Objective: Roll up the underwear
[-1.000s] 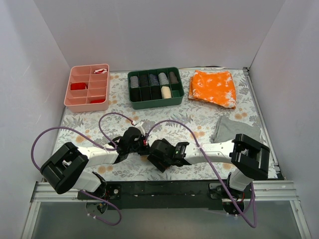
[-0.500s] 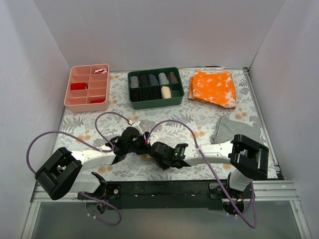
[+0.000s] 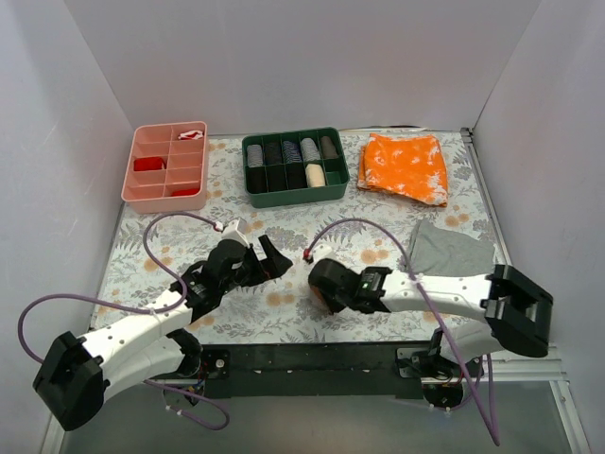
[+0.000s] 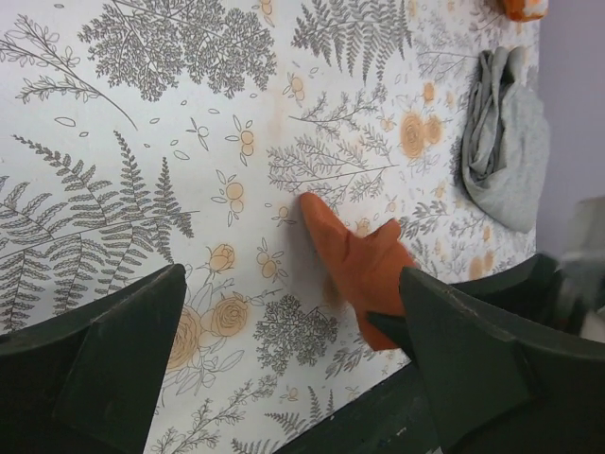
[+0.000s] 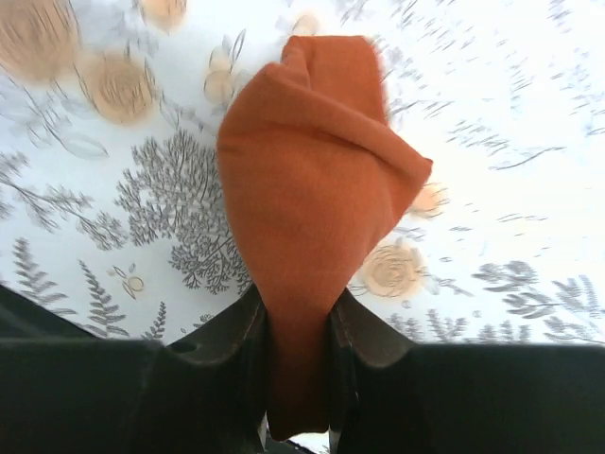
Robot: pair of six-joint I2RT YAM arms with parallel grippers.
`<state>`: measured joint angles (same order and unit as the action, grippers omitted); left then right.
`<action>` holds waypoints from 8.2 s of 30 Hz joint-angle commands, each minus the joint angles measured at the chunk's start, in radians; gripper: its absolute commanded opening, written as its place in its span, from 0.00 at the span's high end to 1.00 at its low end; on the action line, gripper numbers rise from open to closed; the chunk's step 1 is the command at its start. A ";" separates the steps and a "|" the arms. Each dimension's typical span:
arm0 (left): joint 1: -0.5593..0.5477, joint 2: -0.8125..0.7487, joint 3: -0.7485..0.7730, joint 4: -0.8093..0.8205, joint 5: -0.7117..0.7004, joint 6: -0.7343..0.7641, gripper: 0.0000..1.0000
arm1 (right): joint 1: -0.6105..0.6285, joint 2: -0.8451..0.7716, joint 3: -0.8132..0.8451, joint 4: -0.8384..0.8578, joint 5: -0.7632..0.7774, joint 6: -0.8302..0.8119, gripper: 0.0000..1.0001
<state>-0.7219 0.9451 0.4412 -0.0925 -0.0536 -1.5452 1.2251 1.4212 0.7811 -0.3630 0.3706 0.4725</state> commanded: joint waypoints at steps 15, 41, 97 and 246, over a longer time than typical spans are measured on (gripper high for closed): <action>0.009 -0.111 0.108 -0.200 0.011 0.019 0.02 | -0.466 -0.197 0.335 -0.203 -0.181 -0.147 0.99; 0.165 0.256 0.473 -0.329 0.144 0.203 0.02 | -0.750 0.616 1.332 -0.567 -0.162 -0.311 0.99; 0.282 0.360 0.521 -0.311 0.256 0.237 0.02 | -0.697 0.680 1.045 -0.455 -0.183 -0.469 0.99; 0.283 0.406 0.511 -0.335 0.334 0.266 0.02 | -0.707 0.616 0.986 -0.396 -0.191 -0.114 0.99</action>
<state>-0.4461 1.3544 0.9531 -0.4229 0.2745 -1.2888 0.5201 2.0300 1.8183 -0.7555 0.1734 0.3428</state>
